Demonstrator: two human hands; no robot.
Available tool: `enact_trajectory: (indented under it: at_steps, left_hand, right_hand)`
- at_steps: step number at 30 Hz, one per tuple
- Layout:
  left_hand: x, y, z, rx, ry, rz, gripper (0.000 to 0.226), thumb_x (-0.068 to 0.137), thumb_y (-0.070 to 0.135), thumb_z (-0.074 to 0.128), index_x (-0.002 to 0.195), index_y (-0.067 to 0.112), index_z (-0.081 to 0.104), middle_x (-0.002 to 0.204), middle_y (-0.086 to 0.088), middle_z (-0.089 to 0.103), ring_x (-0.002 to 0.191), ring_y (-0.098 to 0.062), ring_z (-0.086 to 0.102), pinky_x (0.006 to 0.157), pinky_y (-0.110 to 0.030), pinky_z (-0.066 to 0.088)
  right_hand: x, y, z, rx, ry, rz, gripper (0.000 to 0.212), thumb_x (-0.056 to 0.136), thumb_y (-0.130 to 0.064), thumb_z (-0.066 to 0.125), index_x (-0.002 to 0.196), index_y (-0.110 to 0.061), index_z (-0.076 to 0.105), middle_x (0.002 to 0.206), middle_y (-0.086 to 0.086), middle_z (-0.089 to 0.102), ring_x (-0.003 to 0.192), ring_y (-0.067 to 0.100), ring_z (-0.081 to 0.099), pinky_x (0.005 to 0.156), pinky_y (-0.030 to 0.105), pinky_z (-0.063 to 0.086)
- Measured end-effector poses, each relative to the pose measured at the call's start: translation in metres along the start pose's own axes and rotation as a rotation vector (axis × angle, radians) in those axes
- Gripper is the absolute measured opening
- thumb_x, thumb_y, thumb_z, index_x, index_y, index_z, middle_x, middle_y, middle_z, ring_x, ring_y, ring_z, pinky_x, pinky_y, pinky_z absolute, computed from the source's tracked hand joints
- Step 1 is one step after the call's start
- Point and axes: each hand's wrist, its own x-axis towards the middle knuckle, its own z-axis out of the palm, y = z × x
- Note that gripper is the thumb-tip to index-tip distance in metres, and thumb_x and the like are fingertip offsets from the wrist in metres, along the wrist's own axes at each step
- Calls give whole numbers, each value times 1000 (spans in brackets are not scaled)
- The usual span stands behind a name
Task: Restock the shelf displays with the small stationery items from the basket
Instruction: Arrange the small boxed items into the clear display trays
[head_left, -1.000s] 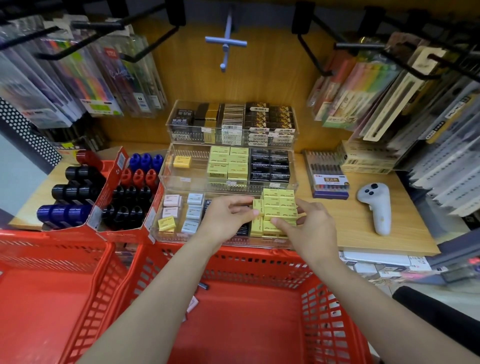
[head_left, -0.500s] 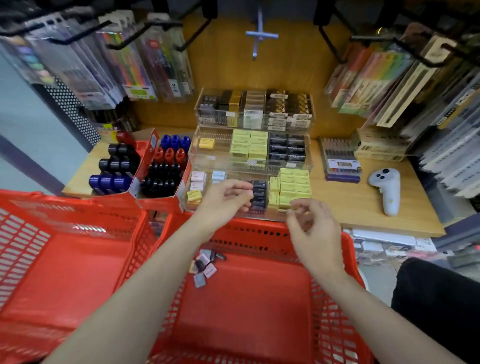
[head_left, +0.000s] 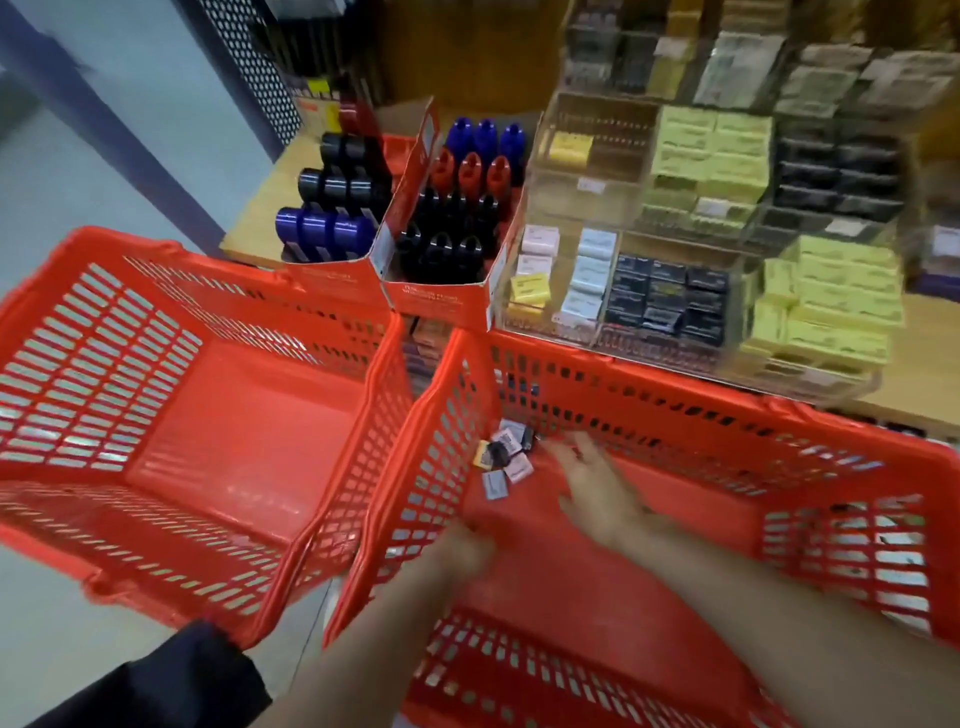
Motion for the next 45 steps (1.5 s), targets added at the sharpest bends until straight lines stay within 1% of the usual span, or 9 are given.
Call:
enact_trajectory:
  at_steps: [6,11,17,20,23,27,30,37,45]
  left_hand:
    - [32,2,3,-117,60,85,29,93,1,57,122,0,63,121,-27,63,112,-40,61,100,-47,47]
    - [37,9,8,-370,-31,41,23,93,-11,49,89,7,64,89,-20,59,71,-22,53,67,-29,44]
    - [40,14,14,-620,-28,-132,18,97,7,53,111,3,64,105,-20,66,80,-23,64,68,-25,53]
    - [33,20,17,-801,-191,-199,29,99,29,51,118,11,61,107,-12,65,94,-25,61,75,-36,54]
    - [26,25,13,-992,-312,-232,37,99,44,44,97,14,66,85,-5,69,71,-19,67,57,-26,54]
    - [28,20,7,-1203,-160,-264,25,98,26,53,81,12,63,62,-3,64,58,-13,61,55,-26,56]
    - [39,12,7,-1189,-94,-287,25,99,29,55,83,11,62,61,-2,59,59,-11,55,50,-24,55]
    - [44,7,9,-1090,-157,-216,21,102,20,48,95,12,65,70,-2,63,60,-9,58,51,-22,53]
    - [12,23,6,-792,-127,-138,12,98,2,55,90,8,62,74,-8,60,65,-15,58,52,-23,56]
  right_hand:
    - [58,0,43,-231,-6,21,63,97,-10,39,153,-35,23,141,12,35,118,37,51,96,40,47]
    - [67,8,61,-149,121,70,42,99,-21,47,140,-25,40,133,12,44,107,37,59,86,41,51]
    - [29,31,49,295,270,211,23,90,-14,64,112,-15,58,104,15,64,93,34,65,79,35,49]
    - [6,7,37,480,252,42,24,84,-13,71,104,-22,63,97,-1,69,90,16,65,77,20,43]
    - [-5,-23,29,540,85,-135,34,78,-21,72,109,-33,64,100,-14,67,80,-8,57,77,9,41]
    - [21,-22,18,499,255,46,30,81,-18,69,110,-22,70,98,-4,74,84,9,67,79,18,47]
    - [48,-26,22,340,204,1,33,84,-3,62,115,-12,69,110,11,70,102,28,66,90,32,50]
    - [72,-41,59,-6,80,37,41,88,-19,64,125,-18,48,131,8,47,108,36,61,85,42,52]
    - [10,-12,12,694,197,342,15,86,-6,70,98,-14,72,90,11,72,75,22,67,82,37,55]
